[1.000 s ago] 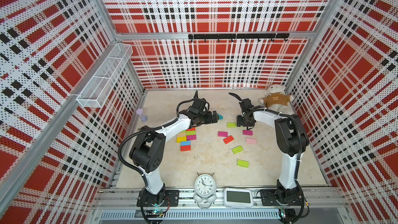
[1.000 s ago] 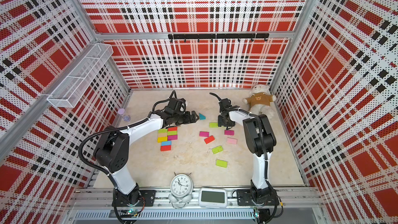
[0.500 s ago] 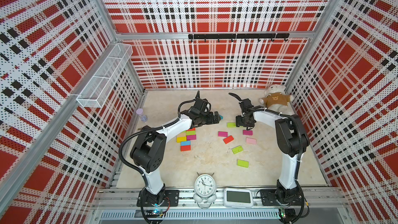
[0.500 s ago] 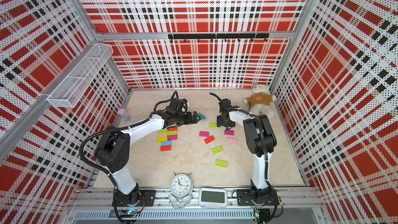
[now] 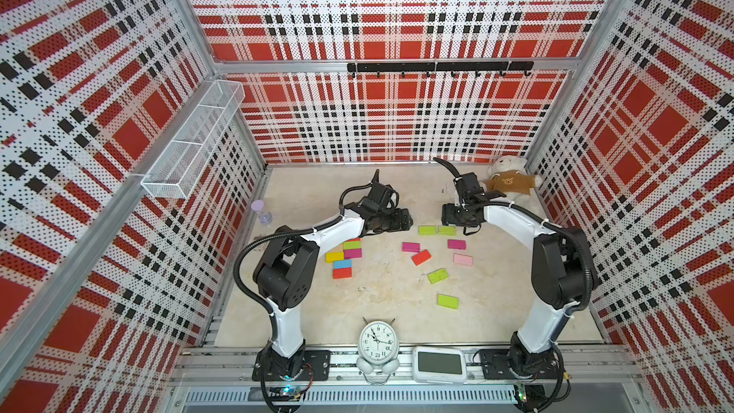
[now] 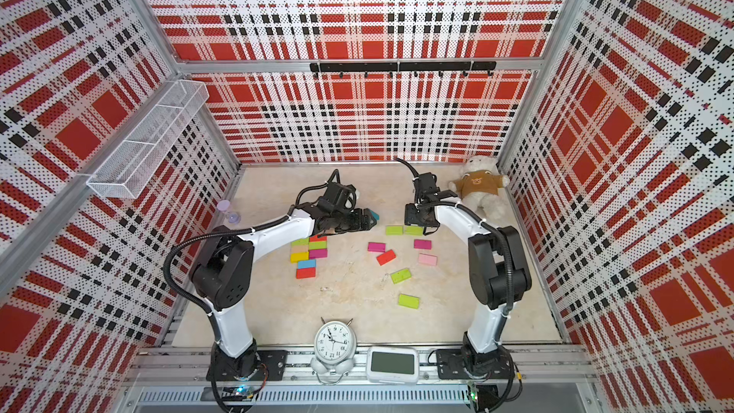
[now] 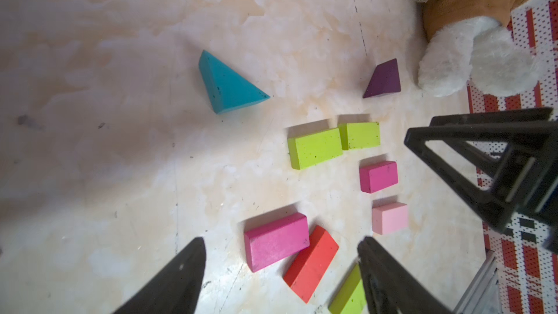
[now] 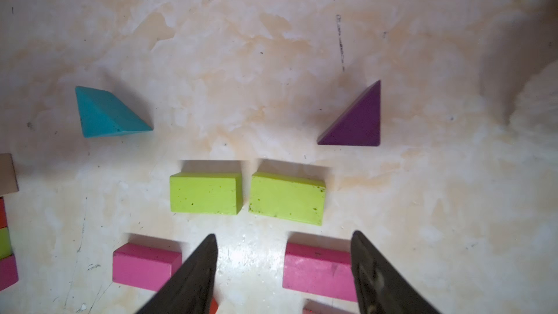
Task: Assemble a carrot with building blocks
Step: Assemble the building block at the center of the board.
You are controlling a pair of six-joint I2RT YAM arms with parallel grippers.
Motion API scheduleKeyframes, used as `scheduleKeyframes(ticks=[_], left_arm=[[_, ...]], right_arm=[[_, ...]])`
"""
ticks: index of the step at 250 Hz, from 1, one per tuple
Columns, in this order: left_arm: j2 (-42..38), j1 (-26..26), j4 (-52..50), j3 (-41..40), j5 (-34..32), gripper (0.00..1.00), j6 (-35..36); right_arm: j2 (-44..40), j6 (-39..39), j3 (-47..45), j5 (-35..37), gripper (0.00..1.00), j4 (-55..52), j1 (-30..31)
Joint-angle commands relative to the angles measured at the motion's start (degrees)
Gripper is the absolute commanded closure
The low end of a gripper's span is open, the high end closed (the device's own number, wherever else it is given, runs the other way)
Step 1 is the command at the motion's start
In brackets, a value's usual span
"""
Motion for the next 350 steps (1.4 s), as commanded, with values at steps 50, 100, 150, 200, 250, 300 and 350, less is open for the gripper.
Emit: scheduleKeyframes(ticks=[50,100,150,200,250,300,350], left_arm=[[5.8,-1.9,-0.7,6.7,-0.1,0.42,-0.9],[8.9,-2.7,-1.2,9.8,1.2,0.42,-0.9],[11.3,-3.4,-1.2,11.7,2.0,0.43,-1.4],[12.3,-3.5,-1.1,12.2,2.0,0.43,-1.8],[12.4,-3.4,-0.9,12.2,1.8,0.44,-2.1],[12.1,-3.5,-0.9,11.7,1.4,0.44,-2.3],[11.7,-3.1,-0.8,10.6,1.3,0.44,-2.5]], right_arm=[[2.7,-0.7,-4.1,-4.3,0.61,3.5,-5.1],[6.0,-1.5,-3.4,-2.0,0.61,3.5,-5.1],[8.0,-2.1,-3.0,-0.8,0.61,4.2,-5.1],[9.7,-2.3,-2.0,-1.5,0.61,4.5,-5.1],[10.9,-2.2,-1.2,-2.4,0.6,4.8,-4.9],[10.8,-2.2,-0.1,-2.7,0.59,4.3,-4.3],[11.3,-1.6,0.6,-3.3,0.59,4.4,-3.6]])
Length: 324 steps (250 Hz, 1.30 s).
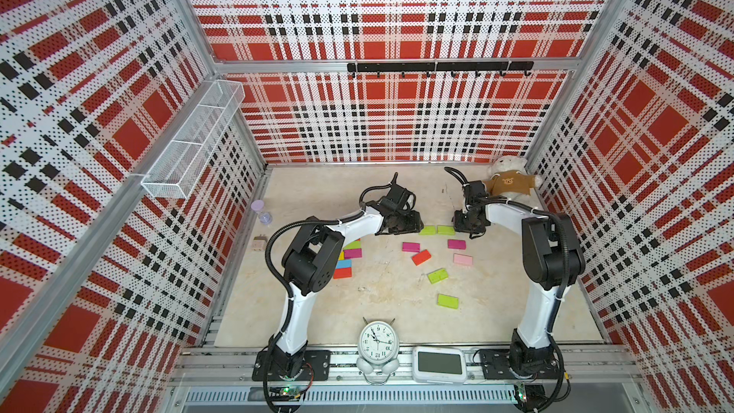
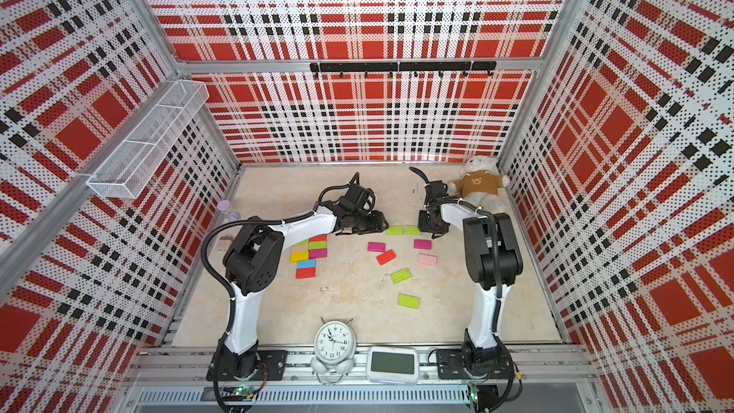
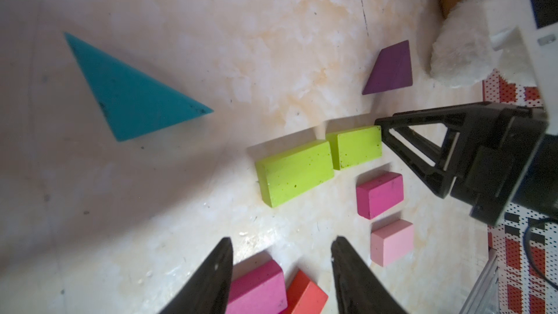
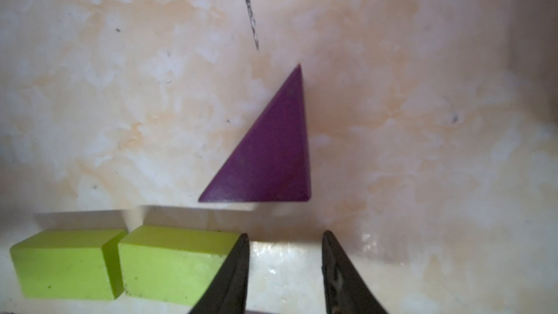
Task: Assemble a carrot with building blocks
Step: Assemble the building block at the center of the board.
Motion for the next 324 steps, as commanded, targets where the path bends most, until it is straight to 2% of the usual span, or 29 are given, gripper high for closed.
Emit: scheduleKeyframes(ticks=[1,146,172,204,235,261,324], left_arm=[[0.1,0.1,0.3,0.3,-0.3,0.44,-0.9],[-1.8,0.9,1.1,-1.4,-1.8,0.44,-1.5],[-3.2,2.0,2.2,-1.6,-2.5,0.39,-2.7],[-4.1,3.8,2.0,-0.6,-2.7,0.32,-3.6],[-4.5,4.8,0.1,0.4,-3.7,0.28,-2.9],[-5.7,5.1,-2.0,-0.1,-4.5,0.26,-2.0],[-14.3,6.9,-3.1,-10.0,-6.8,0.21,-3.5]], right_arm=[[1.5,-0.1,1.4,-1.4,0.59,0.2,0.8],[1.3,0.8,2.7,-1.0,0.58,0.0,1.2],[-0.8,0.5,2.5,0.3,0.57,-0.5,1.1],[-4.1,0.7,2.0,-0.2,0.52,-0.8,0.7],[-7.4,0.4,1.6,-0.5,0.5,-1.8,0.4],[-10.2,0.0,0.8,-2.0,0.44,-3.1,0.5],[-16.3,2.0,-3.3,-0.2,0.3,-5.2,7.4]])
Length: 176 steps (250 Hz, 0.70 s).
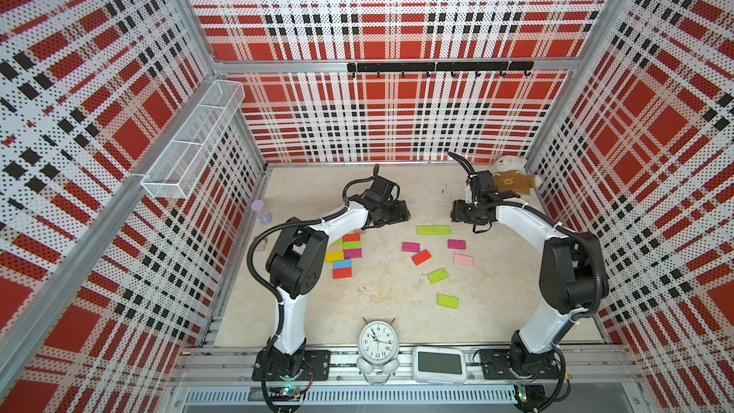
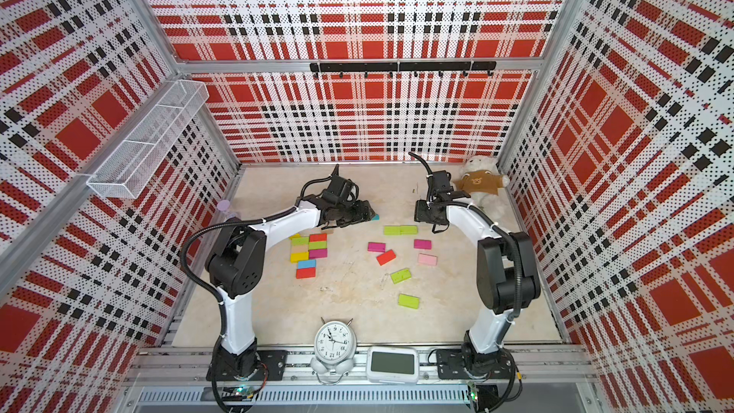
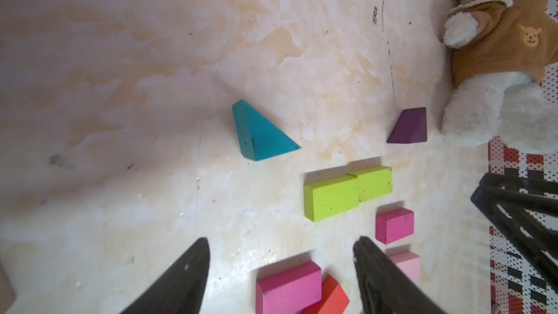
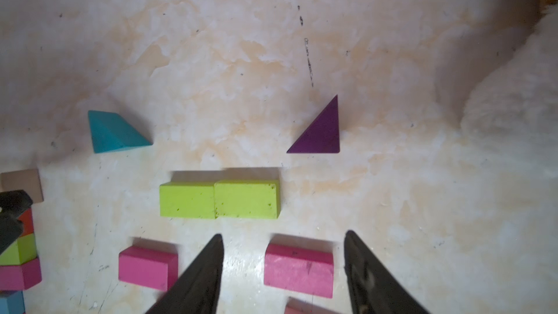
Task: Assemble a carrot with building blocks
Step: Assemble the building block at the center of the board.
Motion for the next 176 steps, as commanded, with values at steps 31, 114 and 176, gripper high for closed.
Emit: scheduleKeyframes(ticks=[31,114,176], left_arm=[[-11.4,4.3,0.4,-10.0,-1.5,0.2,-3.1],[-17.8,8.2,1.7,-16.0,0.9,0.2,-2.0],[-20.3,11.7,1.9,-17.7,2.4,0.2,-2.0]], right_arm=[[-2.3,4.0,-2.7,1.8,0.25,-1.9,9.4],[3.9,6.3,4.0,1.7,0.24,0.0,13.3],[16.8,2.8,18.9,1.6,0.23,-1.2,13.5]])
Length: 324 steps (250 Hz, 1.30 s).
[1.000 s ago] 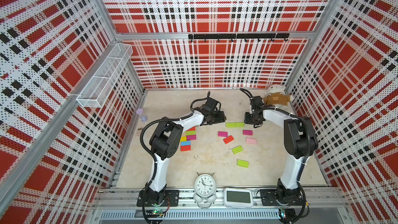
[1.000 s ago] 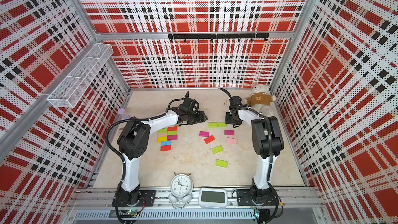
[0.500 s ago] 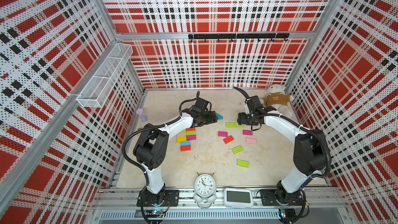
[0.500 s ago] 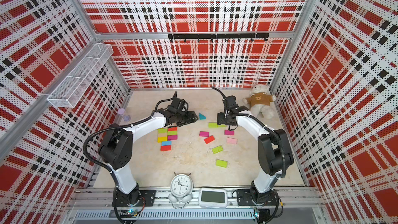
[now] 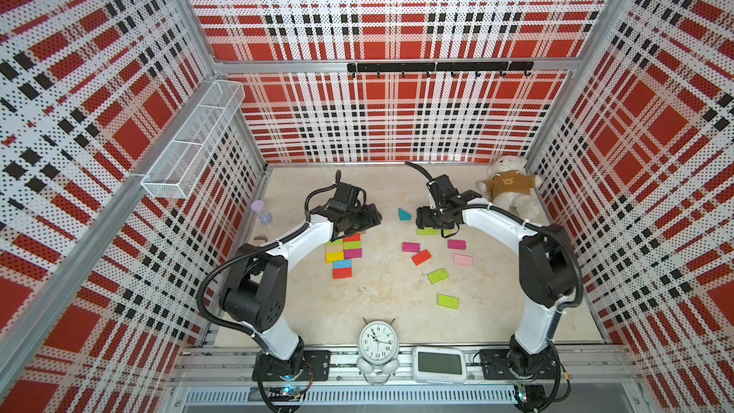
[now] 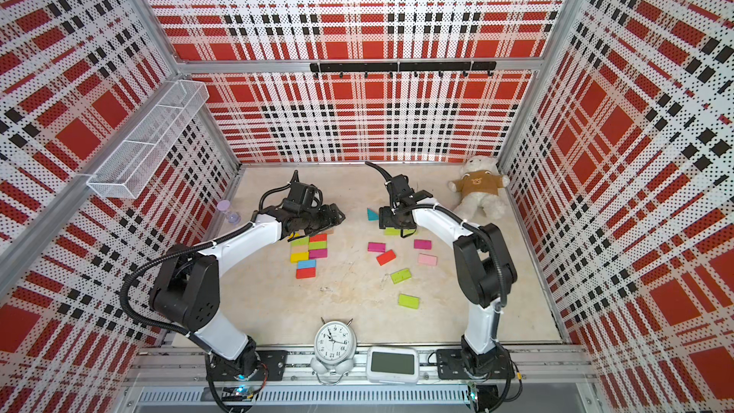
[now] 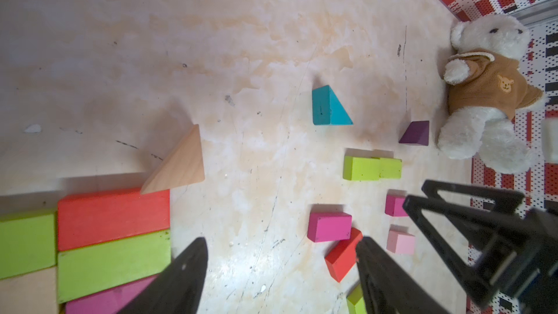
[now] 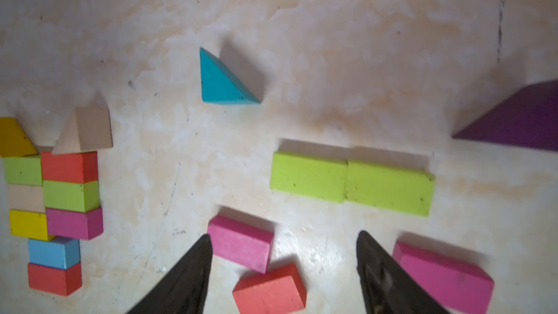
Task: Assemble a carrot with building blocks
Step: Assemble the building block at the center of the board.
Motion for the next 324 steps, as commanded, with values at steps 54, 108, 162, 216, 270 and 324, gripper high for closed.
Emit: scheduleKeyframes(ticks=[54,108,162,216,270,324], left_arm=[[-2.2,3.5,0.9,0.1,1.9,0.2,1.6],[0.6,3.5,1.0,0.9,3.5,0.2,1.6],[0.7,4.0,1.3,-0.2,4.0,0.2,1.8],[-1.5,5.7,1.5,-2.3,4.1,0.2,1.9],[-2.6,6.0,1.5,-3.3,4.3,0.2,1.8],[-2.4,5.9,1.5,-3.1,4.7,0.21,1.7]], right_arm=[[16.1,-4.0,19.4,0.1,0.24,-1.9,0.6],[21.5,-5.9,27.4,2.1,0.28,-5.2,2.2],[24.4,-7.2,30.1,4.7,0.31,-6.8,3.8],[27.4,-7.9,32.8,7.0,0.37,-8.1,4.7],[28.3,-7.8,33.2,8.1,0.48,-8.0,4.9],[27.2,-7.6,31.8,9.4,0.58,-7.3,4.9]])
